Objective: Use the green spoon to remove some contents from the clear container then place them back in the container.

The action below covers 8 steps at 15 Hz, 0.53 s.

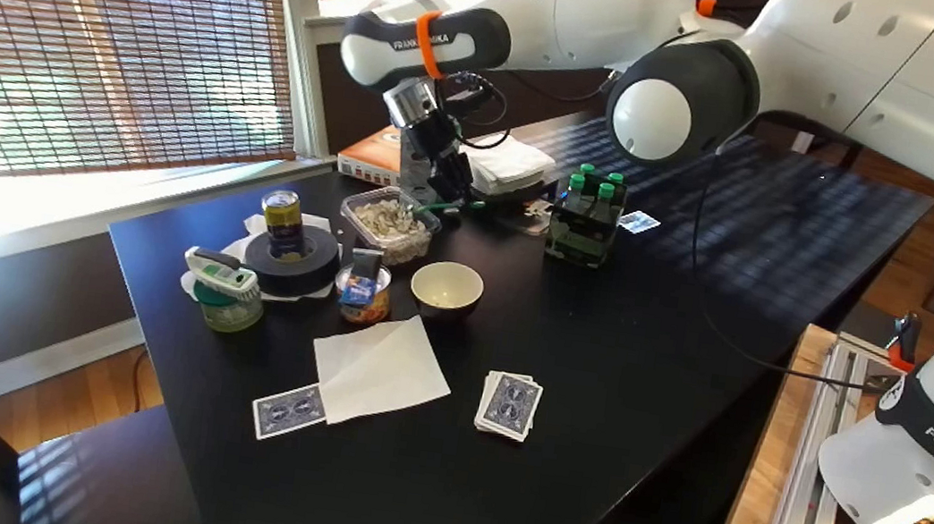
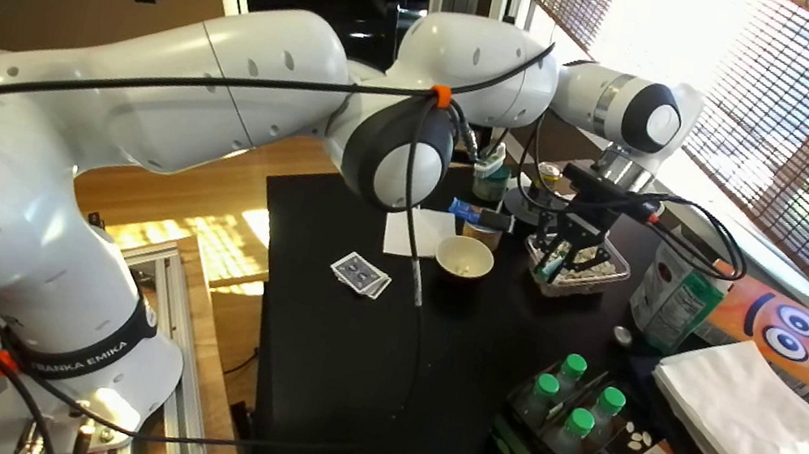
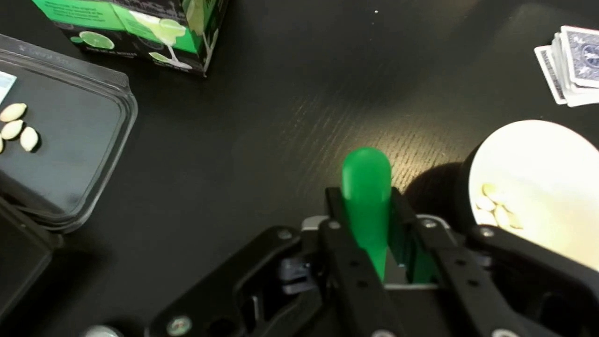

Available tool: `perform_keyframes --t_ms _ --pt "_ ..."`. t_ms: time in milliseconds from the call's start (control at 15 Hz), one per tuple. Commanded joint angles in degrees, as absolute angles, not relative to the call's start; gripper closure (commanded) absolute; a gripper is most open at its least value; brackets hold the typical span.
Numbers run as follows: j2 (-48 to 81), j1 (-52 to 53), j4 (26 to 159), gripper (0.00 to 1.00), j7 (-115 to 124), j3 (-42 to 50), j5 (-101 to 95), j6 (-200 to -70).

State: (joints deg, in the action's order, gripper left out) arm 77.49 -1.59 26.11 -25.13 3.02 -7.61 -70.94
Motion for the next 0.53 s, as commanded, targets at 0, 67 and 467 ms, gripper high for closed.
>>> perform_keyframes --t_ms 0,67,467 --pt "78.8 -1.7 24.94 0.48 -27.44 2.9 -8.64 -72.18" --pt "78.93 -1.72 24.82 0.43 -27.6 2.8 -8.52 -72.68" --pt "77.95 -2.51 25.21 0.02 -26.41 1.87 -6.99 -76.18"
